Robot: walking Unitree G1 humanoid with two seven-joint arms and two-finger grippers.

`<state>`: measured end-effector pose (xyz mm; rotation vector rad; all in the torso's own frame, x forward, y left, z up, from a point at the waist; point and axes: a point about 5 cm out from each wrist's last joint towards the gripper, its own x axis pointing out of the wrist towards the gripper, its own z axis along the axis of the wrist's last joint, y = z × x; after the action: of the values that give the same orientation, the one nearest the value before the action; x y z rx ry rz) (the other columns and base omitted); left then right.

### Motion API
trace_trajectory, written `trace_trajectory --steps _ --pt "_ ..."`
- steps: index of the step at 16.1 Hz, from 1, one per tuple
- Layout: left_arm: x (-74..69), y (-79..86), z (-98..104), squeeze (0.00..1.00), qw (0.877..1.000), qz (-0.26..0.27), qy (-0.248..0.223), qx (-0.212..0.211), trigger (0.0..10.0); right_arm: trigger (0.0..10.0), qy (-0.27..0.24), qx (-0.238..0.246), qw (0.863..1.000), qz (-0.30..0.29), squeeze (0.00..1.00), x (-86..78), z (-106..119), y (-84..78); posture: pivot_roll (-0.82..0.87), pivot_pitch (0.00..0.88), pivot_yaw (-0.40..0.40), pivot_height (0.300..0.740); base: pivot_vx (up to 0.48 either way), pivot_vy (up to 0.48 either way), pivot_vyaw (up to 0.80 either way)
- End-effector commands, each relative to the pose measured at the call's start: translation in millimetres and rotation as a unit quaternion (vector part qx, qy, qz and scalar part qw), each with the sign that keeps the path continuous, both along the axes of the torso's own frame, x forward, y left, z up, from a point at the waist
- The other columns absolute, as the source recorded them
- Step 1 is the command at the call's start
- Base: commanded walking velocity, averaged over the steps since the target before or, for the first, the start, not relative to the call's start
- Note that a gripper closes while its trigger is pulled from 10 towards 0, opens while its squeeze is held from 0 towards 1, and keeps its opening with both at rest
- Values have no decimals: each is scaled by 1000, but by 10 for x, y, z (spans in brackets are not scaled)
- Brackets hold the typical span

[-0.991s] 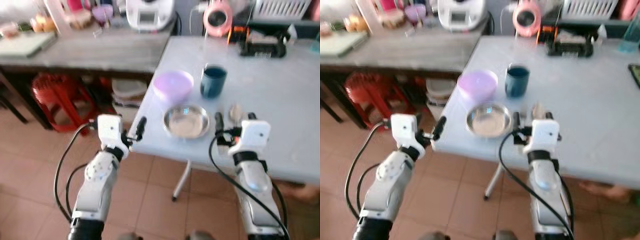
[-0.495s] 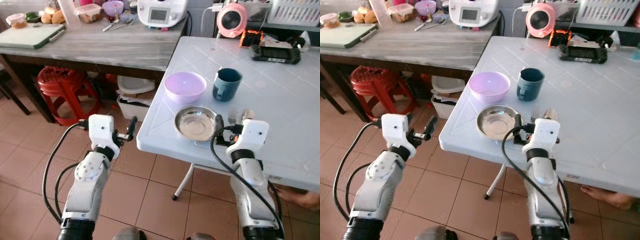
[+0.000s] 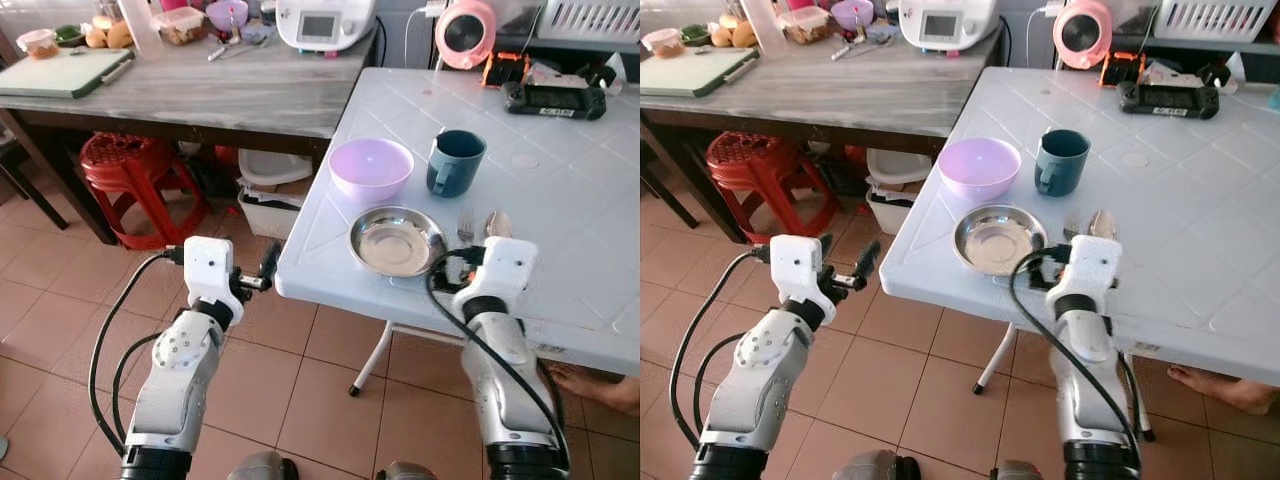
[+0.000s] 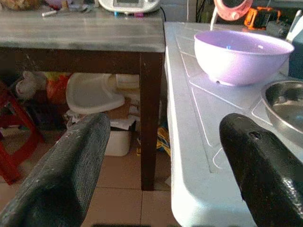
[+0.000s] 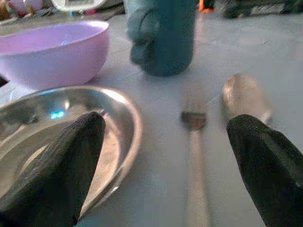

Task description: Setting the table

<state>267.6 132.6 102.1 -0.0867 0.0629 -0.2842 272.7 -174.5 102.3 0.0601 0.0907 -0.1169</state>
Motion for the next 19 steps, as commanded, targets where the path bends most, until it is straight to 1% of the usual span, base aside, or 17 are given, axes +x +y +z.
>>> trace_trajectory --steps 1,3,6,8,12,13,14,15,16,18,19 --pt "-8 31 26 0 1000 1 -1 7 10000 10000 -3 9 1000 20 0 26 47 83 -18 63 94 740 0 0 0" --pt "-12 46 31 0 1000 2 0 9 10000 10000 -2 6 999 35 0 35 76 129 -17 71 94 740 0 0 0" --pt "-25 48 28 0 1000 4 4 11 10000 10000 12 14 999 51 0 16 74 197 -18 81 95 740 0 0 0" --pt "-34 43 23 0 1000 2 6 11 10000 10000 25 35 998 50 0 12 58 207 -18 84 95 740 0 0 0" --pt "-33 37 27 0 1000 2 8 13 10000 9882 35 38 997 65 0 38 54 221 -19 84 94 740 0 0 0" --pt "-29 39 30 0 1000 3 8 13 10000 7176 37 39 996 68 0 43 56 222 -19 86 94 740 0 0 0" --pt "-22 43 32 0 1000 4 7 13 10000 4863 39 43 996 72 0 55 57 229 -20 86 93 740 0 0 0" --pt "-21 44 34 0 1000 4 7 14 10000 3725 42 45 995 75 0 62 58 233 -20 85 93 740 0 0 0" --pt "-20 44 33 0 1000 4 6 14 10000 1725 43 50 995 75 0 65 59 237 -20 83 92 740 0 0 0" --pt "-18 42 34 0 1000 4 6 14 10000 0 48 59 994 75 0 66 53 239 -20 82 92 740 0 0 0" --pt "-15 41 35 0 1000 4 5 14 10000 0 53 67 994 74 0 67 47 241 -21 80 92 740 0 0 0"
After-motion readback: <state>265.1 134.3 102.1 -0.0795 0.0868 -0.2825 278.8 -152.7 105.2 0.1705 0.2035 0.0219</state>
